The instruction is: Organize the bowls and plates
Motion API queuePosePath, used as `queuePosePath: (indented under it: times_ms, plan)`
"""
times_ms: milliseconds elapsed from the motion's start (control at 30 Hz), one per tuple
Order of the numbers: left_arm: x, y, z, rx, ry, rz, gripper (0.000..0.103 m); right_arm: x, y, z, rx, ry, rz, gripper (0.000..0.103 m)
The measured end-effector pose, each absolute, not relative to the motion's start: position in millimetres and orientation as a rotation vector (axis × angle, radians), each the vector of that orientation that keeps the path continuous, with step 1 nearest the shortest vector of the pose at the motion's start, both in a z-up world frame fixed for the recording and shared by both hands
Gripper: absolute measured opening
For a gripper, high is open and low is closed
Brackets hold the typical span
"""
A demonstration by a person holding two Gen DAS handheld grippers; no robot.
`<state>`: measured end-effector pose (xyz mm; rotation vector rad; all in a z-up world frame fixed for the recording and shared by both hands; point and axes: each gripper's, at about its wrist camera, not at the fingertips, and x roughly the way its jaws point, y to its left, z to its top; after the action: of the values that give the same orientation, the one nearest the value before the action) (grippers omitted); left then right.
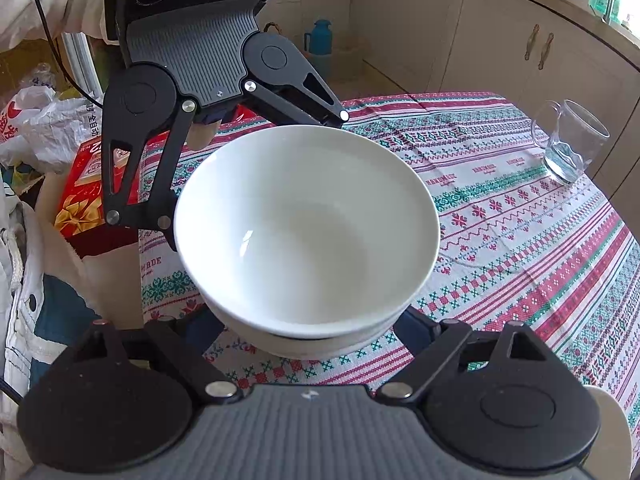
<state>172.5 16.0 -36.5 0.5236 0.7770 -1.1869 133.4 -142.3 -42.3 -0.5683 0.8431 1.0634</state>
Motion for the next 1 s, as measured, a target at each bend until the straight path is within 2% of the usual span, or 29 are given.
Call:
queuePosePath:
  times_ms: [600,1000]
  plan:
    - [165.0,15.7,-31.3,0.503,0.796,-1.167,0.085,133.2,-140.5,-40.8,-0.561,0.86,1.076,0.093]
    - [151.8,-0.3,-7.9,0.513,0.78,-1.134,0.085,120.2,-151.9,-17.6,-0.581,0.833,1.085,0.093]
